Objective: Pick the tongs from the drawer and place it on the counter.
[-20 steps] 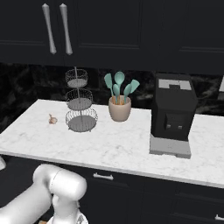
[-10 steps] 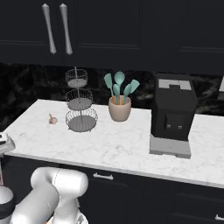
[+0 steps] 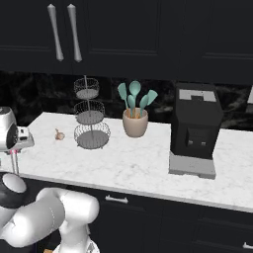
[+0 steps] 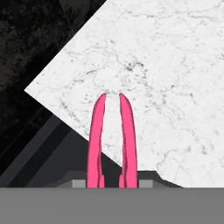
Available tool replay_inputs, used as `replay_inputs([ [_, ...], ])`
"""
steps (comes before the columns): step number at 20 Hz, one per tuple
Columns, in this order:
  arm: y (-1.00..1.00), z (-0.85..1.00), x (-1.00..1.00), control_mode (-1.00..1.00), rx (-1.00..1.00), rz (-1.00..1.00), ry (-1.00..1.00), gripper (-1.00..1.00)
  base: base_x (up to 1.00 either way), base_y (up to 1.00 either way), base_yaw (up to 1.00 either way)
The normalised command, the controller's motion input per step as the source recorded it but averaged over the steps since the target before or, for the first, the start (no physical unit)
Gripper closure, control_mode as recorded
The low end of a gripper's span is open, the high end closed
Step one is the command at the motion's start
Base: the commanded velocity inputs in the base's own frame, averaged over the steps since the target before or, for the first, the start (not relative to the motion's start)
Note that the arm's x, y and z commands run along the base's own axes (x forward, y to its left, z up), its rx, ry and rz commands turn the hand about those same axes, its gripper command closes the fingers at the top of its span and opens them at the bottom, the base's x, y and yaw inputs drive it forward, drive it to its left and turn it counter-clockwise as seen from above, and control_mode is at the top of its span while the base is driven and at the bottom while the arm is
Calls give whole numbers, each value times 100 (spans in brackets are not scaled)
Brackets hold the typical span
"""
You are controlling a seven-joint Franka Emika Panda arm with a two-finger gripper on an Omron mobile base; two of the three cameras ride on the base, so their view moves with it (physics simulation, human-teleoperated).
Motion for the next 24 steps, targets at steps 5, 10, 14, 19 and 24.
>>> replay_inputs([
  [5, 0, 9, 79, -100, 0, -8, -1, 100, 0, 0, 0],
  [10, 4, -11, 74, -100, -1, -4, -8, 100, 0, 0, 0],
  [14, 16, -19, 69, -100, -3, -2, -4, 100, 0, 0, 0],
  [19, 24, -50, 43, -100, -7, 0, -13, 100, 0, 0, 0],
  [24, 21, -47, 42, -100, -3, 0, -10, 100, 0, 0, 0],
])
